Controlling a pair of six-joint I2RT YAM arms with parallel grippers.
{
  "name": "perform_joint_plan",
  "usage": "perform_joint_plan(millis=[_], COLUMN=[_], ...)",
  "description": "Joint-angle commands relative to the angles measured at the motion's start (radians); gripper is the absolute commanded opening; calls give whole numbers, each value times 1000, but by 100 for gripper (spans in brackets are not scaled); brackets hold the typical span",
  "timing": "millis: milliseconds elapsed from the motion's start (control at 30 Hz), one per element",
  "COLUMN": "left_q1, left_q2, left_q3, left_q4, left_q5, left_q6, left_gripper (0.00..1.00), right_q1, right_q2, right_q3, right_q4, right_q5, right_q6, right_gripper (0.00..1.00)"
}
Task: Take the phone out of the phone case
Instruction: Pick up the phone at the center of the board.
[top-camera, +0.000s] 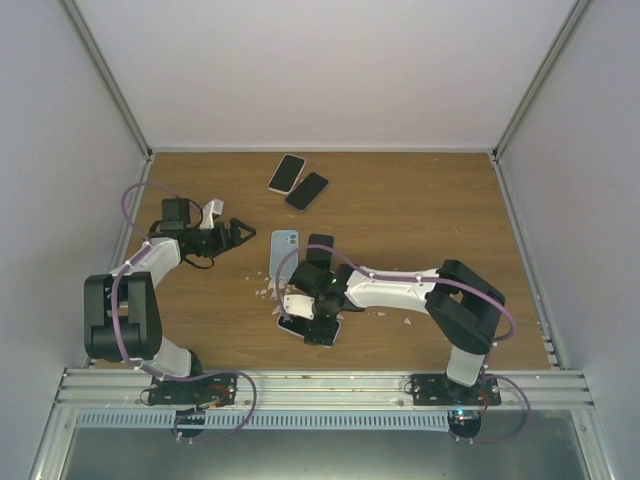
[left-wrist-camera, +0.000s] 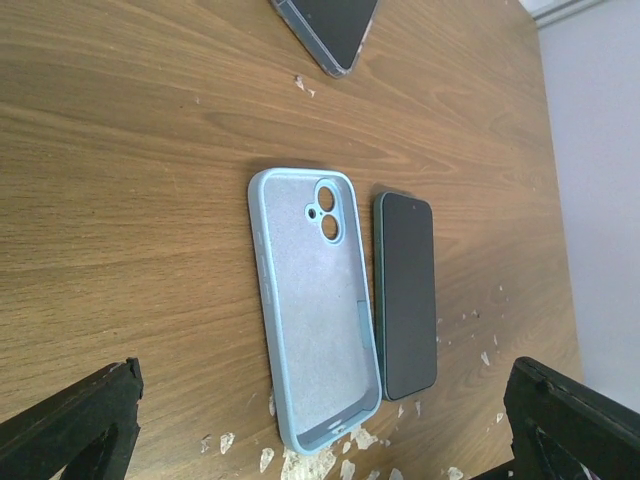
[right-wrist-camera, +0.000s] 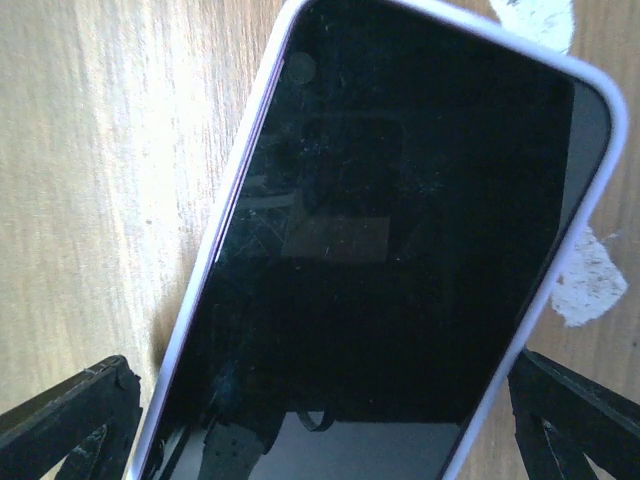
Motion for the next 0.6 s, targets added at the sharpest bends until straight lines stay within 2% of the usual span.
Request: perform_joint_plan(millis=[0, 200, 467, 567], left_q1=[11, 14, 16, 16], left_q2=[-16, -21, -14, -14], left_q3=[-2, -11, -11, -16], left_q4=[39, 43, 50, 53], left_q5=[7, 8, 11, 8], left_q6=[11, 11, 3, 1], left_gripper=[99, 99, 99, 99], right_q1=[41, 46, -63, -80], right_q2=[46, 69, 44, 44], right_q3=[-23, -23, -23, -19], right_q4=[31, 26, -49, -59], right_q5=[103, 245, 76, 59], right_q6=[11, -4, -16, -12], right_gripper=[100, 100, 84, 84])
